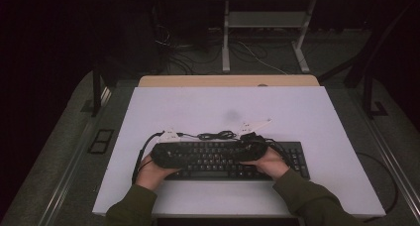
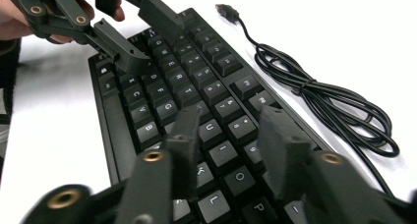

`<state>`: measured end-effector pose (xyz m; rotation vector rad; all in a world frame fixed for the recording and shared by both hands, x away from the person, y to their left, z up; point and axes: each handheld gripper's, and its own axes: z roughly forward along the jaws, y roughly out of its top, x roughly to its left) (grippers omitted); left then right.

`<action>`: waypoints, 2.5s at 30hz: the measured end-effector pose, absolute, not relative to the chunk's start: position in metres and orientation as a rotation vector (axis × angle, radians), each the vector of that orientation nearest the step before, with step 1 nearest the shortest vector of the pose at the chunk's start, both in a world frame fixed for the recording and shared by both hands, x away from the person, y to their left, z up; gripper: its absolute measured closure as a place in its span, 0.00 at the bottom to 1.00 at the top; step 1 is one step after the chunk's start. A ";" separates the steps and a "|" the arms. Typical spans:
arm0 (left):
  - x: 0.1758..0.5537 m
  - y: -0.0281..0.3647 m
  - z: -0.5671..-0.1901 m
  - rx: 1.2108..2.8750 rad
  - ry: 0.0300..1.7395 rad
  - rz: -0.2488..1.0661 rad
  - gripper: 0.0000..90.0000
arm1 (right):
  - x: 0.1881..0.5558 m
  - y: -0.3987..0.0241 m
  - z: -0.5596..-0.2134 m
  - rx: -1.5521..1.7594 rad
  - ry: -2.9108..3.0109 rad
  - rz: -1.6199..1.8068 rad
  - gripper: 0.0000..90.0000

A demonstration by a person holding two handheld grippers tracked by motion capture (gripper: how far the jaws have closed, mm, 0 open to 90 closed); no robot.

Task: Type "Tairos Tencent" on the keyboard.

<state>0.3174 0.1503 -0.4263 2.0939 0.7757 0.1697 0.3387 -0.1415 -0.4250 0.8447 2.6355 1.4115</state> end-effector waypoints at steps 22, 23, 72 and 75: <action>0.317 0.149 -0.428 2.078 0.790 0.194 0.33 | 0.328 -0.121 -0.431 0.742 2.773 1.406 0.99; 0.317 0.149 -0.429 2.078 0.790 0.195 0.33 | 0.327 -0.120 -0.431 0.741 2.779 1.403 0.99; 0.318 0.148 -0.429 2.078 0.792 0.197 0.36 | 0.322 -0.115 -0.432 0.721 2.774 1.363 0.81; 0.319 0.147 -0.428 2.070 0.790 0.187 0.39 | 0.322 -0.118 -0.432 0.736 2.756 1.367 0.73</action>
